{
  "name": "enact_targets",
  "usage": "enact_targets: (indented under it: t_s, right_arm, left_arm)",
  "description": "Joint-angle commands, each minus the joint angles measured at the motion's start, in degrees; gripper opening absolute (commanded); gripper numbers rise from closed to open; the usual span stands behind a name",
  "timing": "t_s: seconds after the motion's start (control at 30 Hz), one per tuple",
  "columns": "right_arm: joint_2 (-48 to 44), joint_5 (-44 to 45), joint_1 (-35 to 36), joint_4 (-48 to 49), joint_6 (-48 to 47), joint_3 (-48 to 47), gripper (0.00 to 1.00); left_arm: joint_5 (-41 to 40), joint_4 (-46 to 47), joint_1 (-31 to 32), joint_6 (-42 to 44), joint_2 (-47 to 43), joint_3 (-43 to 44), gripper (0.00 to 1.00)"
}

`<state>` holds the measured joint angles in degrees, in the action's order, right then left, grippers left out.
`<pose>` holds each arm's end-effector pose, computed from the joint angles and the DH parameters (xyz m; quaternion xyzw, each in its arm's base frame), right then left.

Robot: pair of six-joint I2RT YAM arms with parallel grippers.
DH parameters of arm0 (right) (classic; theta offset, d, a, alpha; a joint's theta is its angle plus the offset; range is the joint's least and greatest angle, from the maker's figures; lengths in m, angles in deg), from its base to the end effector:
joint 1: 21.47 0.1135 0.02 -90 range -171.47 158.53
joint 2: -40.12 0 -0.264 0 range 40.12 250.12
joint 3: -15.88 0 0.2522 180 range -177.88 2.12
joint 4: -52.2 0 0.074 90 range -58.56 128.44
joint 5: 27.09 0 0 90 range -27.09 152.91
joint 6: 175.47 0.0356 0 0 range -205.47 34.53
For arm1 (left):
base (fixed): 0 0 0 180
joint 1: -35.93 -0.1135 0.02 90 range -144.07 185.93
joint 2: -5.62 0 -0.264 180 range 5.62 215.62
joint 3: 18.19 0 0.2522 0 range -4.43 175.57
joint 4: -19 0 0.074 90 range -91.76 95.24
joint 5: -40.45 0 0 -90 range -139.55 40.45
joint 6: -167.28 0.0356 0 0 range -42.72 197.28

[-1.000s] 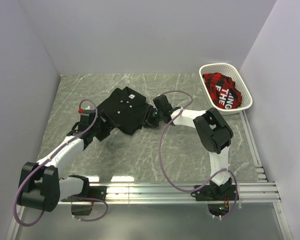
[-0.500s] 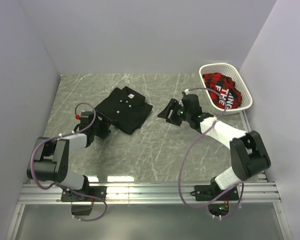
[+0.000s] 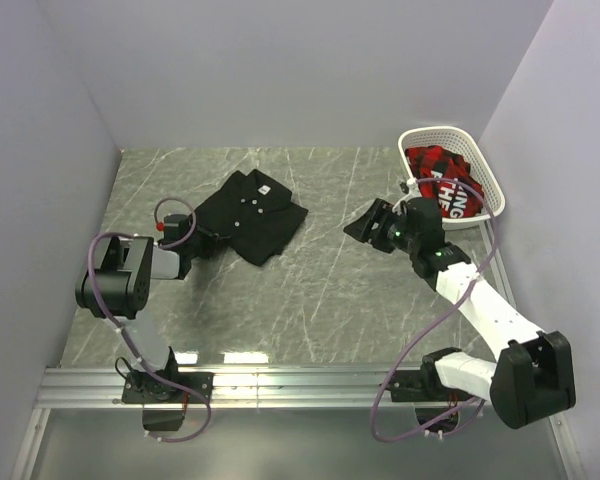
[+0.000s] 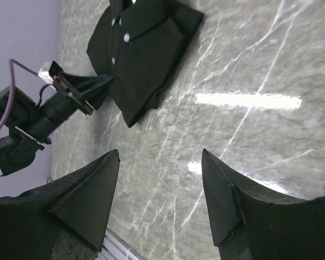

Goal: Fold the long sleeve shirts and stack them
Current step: Neatly place the folded shirt to the corner

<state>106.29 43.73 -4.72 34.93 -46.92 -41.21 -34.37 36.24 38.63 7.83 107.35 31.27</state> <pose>0.2445 0.0858 0.2674 0.0722 0.8393 0.3667 0.3949 0.3159 -0.0242 0.1103 -0.4328 0.7679 -0.3641 0.3008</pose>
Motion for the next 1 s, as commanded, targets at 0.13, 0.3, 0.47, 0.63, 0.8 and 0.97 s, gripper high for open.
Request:
enact_targets:
  t_s: [0.13,0.3,0.47,0.63,0.8,0.97]
  right_arm:
    - [-3.7,-1.9,-3.7,-3.4,-5.3,0.3,0.69]
    - [-5.4,-1.7,-5.5,-5.9,-7.9,-0.5,0.69]
    - [-6.6,-1.4,-6.4,-6.9,-8.5,-0.8,0.69]
    - [-6.8,-0.3,-6.6,-8.9,-9.9,-1.1,0.69]
    - [-7.5,0.5,-7.0,-9.9,-10.5,-0.7,0.68]
    - [-8.0,1.6,-7.0,-10.4,-11.1,-0.7,0.69]
  left_arm:
    - [-3.0,-0.1,-2.5,-3.0,1.0,2.2,0.01]
    - [-6.5,3.4,-10.1,-8.8,-1.8,1.0,0.00]
    - [-11.6,6.6,-16.7,-14.2,-2.6,1.6,0.00]
    - [-14.4,7.7,-18.8,-16.5,1.5,7.3,0.00]
    - [-15.7,11.9,-20.6,-18.5,8.7,11.8,0.01]
    - [-12.9,6.7,-23.4,-13.8,15.9,23.5,0.04]
